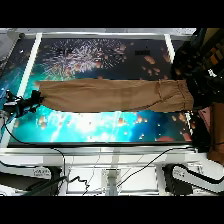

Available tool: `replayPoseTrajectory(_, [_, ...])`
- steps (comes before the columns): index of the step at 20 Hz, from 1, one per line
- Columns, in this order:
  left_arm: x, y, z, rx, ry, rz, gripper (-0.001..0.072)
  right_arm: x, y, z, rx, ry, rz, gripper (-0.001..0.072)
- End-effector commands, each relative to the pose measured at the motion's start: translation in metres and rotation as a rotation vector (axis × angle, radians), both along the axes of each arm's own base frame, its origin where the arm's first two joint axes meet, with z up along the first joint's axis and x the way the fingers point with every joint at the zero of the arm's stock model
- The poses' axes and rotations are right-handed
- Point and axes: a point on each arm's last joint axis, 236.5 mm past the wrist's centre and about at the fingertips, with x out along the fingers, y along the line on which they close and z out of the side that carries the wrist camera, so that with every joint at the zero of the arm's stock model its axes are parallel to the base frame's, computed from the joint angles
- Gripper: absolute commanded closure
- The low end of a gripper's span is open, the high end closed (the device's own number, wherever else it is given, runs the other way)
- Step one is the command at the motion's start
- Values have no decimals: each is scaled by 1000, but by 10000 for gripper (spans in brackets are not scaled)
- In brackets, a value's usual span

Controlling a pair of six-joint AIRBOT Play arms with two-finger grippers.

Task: Fold the clothes and pants, and hang the long-sleeved shirts on hangers.

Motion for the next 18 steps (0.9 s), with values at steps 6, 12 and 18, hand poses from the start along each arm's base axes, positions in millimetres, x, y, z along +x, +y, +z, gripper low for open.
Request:
replayPoseTrajectory(6, [41,-18,129,172,-252,-234,697,46,141,68,-222,-275,338,673])
replayPoseTrajectory(12, [34,-66,239,337,-444,-384,697,69,286,7,-133,-236,506,675])
replayPoseTrajectory(18, [19,-125,301,380,-577,-478,697,43,461,-70,-47,-83,821,676])
